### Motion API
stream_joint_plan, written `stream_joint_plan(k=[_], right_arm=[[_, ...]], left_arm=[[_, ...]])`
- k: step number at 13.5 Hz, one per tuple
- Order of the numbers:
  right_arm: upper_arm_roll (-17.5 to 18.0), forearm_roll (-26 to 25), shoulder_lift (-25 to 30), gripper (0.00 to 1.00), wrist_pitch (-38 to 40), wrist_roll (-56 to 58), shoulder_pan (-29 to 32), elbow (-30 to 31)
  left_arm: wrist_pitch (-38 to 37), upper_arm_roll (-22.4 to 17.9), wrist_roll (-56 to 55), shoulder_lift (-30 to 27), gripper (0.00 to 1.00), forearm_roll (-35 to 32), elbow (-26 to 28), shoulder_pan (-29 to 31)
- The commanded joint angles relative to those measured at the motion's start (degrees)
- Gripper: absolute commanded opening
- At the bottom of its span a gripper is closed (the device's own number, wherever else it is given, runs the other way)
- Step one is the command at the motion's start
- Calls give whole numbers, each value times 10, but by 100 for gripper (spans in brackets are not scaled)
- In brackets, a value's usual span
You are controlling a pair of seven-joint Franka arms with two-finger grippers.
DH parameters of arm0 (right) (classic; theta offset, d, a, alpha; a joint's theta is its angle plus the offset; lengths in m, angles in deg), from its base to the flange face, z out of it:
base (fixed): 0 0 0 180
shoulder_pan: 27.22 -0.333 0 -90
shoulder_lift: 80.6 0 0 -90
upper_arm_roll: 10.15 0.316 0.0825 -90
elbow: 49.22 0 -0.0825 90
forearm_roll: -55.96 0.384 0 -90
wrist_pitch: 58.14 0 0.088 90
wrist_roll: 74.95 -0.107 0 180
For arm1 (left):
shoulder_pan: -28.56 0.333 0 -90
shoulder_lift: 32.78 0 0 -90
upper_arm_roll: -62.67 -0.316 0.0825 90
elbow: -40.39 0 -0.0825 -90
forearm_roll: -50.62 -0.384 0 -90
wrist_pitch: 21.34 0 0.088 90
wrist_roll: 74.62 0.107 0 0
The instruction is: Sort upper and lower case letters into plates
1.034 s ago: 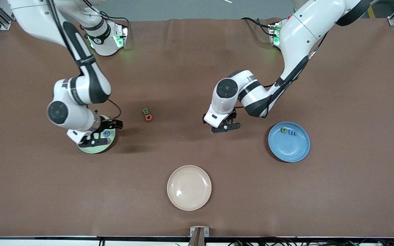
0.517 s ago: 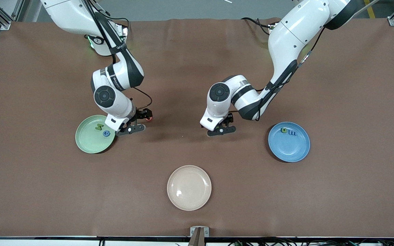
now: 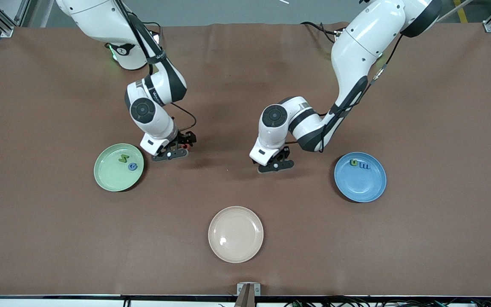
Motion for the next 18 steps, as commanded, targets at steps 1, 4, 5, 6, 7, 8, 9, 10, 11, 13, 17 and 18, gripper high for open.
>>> stream_joint_plan(k=[1,4,5,6,7,8,9,10,11,13,17,18], right_arm=[[-5,3,5,88,-22,-12,-12,13],[-6,3,-15,88,-48,-12,-12,13],[-6,3,-18,85,-49,-12,-12,13],[-6,3,-18,80,-48,-12,-12,13],[-6,3,-18,77,-47,-15,-12,14],[-6,3,-19,77,-47,-20,-12,14],[-6,3,-19,77,-47,-21,-12,14],[-6,3,-20,77,-46,-21,-12,14],[-6,3,-20,77,-47,-21,-13,18],[-6,3,-20,77,-48,-21,-12,24],[-6,3,-20,76,-59,-21,-13,34],[-6,3,-20,72,-60,-21,-15,34]], left_arm=[[5,-6,-3,10,62,-8,-12,-8],[5,-6,-3,15,55,-8,-12,-8],[5,-6,-3,15,53,-8,-12,-8],[5,-6,-3,15,50,-7,-12,-8],[5,-6,-3,15,50,-7,-12,-8],[5,-6,-3,15,50,-7,-12,-8],[5,-6,-3,15,50,-6,-12,-8],[5,-6,-1,14,50,-5,-12,-8],[4,-6,-1,13,51,-4,-12,-8],[4,-5,-1,10,51,-2,-12,-8],[4,-5,-1,10,50,-1,-10,-8],[4,-5,-1,10,49,-1,-9,-8]])
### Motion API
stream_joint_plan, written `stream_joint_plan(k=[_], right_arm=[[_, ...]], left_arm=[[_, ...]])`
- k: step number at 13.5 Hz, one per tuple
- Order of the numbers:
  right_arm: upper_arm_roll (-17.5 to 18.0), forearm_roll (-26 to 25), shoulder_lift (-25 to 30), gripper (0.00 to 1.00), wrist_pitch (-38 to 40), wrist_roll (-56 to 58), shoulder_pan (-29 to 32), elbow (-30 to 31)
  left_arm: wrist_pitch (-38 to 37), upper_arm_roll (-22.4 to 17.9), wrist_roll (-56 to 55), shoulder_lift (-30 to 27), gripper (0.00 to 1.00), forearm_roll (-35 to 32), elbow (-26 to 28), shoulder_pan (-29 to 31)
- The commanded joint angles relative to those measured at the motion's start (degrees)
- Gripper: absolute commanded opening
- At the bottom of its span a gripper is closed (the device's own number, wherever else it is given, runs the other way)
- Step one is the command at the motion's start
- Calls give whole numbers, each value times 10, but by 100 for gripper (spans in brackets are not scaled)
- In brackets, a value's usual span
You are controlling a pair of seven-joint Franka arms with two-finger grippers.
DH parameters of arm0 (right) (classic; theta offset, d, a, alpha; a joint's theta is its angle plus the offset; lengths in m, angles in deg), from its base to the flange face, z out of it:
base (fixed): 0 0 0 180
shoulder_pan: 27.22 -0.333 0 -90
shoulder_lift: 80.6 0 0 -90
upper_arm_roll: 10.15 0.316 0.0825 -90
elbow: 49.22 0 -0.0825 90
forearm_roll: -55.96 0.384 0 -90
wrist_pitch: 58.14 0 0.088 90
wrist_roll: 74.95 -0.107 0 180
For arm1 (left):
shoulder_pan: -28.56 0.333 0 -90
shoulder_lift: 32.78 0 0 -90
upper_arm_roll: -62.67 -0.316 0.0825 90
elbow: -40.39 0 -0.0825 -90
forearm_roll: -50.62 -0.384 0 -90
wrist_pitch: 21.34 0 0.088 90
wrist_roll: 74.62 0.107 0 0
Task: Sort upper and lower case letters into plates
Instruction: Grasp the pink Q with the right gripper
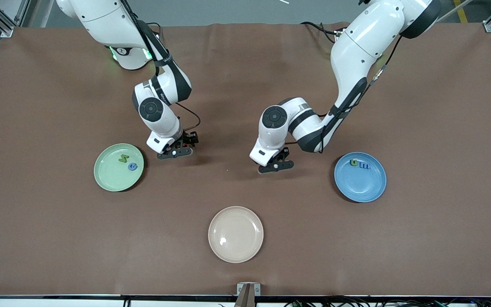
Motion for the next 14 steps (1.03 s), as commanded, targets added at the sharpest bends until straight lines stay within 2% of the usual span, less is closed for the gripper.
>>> stream_joint_plan(k=[1,7,10,11,14], right_arm=[[-2,3,7,69,-18,-9,-12,15],[-3,2,-2,58,-26,-9,-13,15],[-3,2,-5,48,-27,-9,-13,15],[-4,2,-4,40,-27,-8,-13,15],[-4,2,-4,2,-25,-24,-11,14]], left_arm=[[2,-5,-1,3,49,0,-5,-7],[-3,-5,-3,3,34,0,-2,-7],[-3,-4,-5,1,24,3,0,-6],[-8,-1,-4,-5,22,6,0,-2],[-63,2,9,-30,21,23,-4,6]])
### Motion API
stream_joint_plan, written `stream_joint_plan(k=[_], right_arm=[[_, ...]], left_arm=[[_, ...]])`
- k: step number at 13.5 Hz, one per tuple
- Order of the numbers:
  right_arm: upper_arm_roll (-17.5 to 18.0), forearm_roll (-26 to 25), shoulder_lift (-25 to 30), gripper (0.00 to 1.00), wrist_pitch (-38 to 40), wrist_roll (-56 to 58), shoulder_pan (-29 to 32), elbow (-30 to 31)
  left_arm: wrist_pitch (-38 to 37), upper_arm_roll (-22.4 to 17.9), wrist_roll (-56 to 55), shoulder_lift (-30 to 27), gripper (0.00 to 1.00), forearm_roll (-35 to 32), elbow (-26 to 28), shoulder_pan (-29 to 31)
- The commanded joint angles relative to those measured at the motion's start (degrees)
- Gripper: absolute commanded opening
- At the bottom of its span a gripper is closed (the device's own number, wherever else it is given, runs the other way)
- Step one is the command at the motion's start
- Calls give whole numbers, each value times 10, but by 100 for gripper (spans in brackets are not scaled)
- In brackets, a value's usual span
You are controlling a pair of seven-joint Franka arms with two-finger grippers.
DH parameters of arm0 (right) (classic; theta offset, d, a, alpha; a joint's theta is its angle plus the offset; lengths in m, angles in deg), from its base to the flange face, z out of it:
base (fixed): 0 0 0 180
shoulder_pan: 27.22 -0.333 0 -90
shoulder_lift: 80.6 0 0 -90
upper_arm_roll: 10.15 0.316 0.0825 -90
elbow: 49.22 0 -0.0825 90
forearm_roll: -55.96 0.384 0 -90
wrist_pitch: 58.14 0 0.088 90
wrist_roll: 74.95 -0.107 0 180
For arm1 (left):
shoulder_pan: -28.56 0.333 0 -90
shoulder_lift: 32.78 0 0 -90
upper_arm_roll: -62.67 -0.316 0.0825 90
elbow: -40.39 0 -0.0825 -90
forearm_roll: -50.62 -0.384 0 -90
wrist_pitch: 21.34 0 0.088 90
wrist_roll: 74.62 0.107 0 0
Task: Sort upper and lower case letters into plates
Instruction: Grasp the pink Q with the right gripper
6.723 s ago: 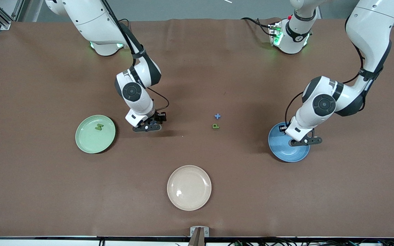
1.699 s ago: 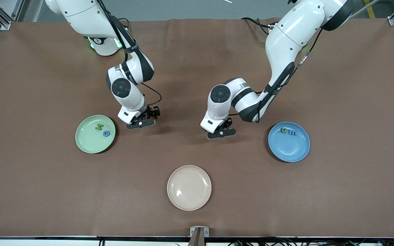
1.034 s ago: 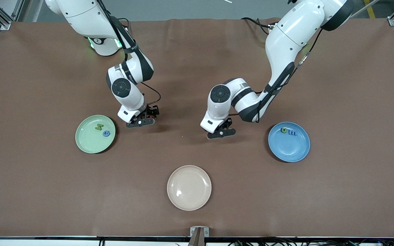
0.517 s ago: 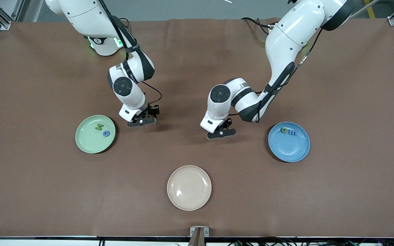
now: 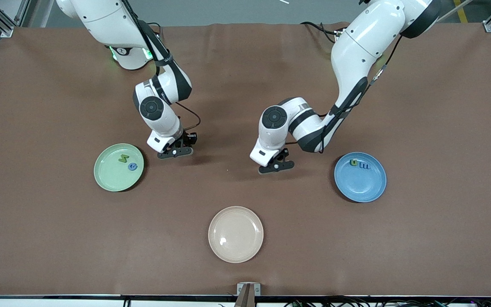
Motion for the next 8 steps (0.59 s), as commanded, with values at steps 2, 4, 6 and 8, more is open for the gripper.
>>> stream_joint_plan(k=[2,4,6,8], right_arm=[[-1,2,-6,0,-3,-28,-2,2],[-5,-5,6,0,42,-21,7,-19],[-18,-13,21,0,124,9,22,-57],[-43,-32,34,0,175,55,37,-79]], left_arm=[[-36,1,13,-27,21,29,3,3],[-36,1,13,-27,25,30,0,3],[-36,1,12,-27,37,31,-4,2],[-34,2,13,-26,66,31,-5,-3]])
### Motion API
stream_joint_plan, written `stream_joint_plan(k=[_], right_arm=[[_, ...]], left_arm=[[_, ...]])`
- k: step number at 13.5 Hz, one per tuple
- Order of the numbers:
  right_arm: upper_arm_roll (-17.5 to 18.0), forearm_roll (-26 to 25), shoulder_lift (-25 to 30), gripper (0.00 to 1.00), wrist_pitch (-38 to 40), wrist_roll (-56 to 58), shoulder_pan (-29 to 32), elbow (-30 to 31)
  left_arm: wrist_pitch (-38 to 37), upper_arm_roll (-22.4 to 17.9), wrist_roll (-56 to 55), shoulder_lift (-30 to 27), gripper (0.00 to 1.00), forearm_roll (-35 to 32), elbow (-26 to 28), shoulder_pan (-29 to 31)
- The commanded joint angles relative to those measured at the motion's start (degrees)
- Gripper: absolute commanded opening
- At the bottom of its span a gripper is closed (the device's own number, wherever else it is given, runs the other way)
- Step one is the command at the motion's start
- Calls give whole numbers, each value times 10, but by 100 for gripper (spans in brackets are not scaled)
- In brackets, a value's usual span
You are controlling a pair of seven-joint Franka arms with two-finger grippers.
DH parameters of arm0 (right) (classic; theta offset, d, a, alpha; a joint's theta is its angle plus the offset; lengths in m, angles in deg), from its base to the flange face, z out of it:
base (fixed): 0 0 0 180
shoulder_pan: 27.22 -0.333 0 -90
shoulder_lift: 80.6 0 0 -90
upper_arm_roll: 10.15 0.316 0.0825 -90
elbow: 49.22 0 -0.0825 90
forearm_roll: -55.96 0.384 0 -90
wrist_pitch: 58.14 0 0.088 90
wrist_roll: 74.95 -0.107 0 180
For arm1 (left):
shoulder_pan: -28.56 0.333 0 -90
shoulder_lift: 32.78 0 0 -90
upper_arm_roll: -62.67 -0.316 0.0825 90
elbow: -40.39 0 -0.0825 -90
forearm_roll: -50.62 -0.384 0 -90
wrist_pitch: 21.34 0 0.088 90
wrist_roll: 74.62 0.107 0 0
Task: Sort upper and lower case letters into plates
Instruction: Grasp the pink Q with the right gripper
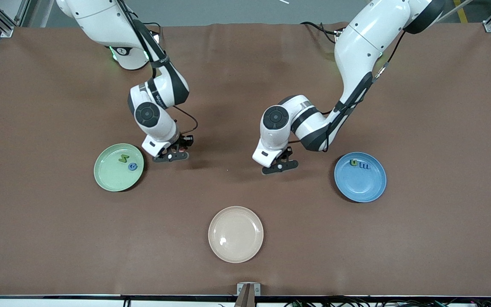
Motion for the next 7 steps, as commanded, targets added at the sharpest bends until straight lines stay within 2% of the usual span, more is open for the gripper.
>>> stream_joint_plan(k=[1,4,7], right_arm=[[-28,-27,30,0,52,63,28,-13],[-65,-30,39,0,62,157,57,-5],[-79,-34,39,0,63,240,111,3]], left_arm=[[-8,1,9,-7,76,18,-2,-9],[-5,2,8,-2,78,29,-1,-12],[-1,3,4,5,78,29,-1,-18]])
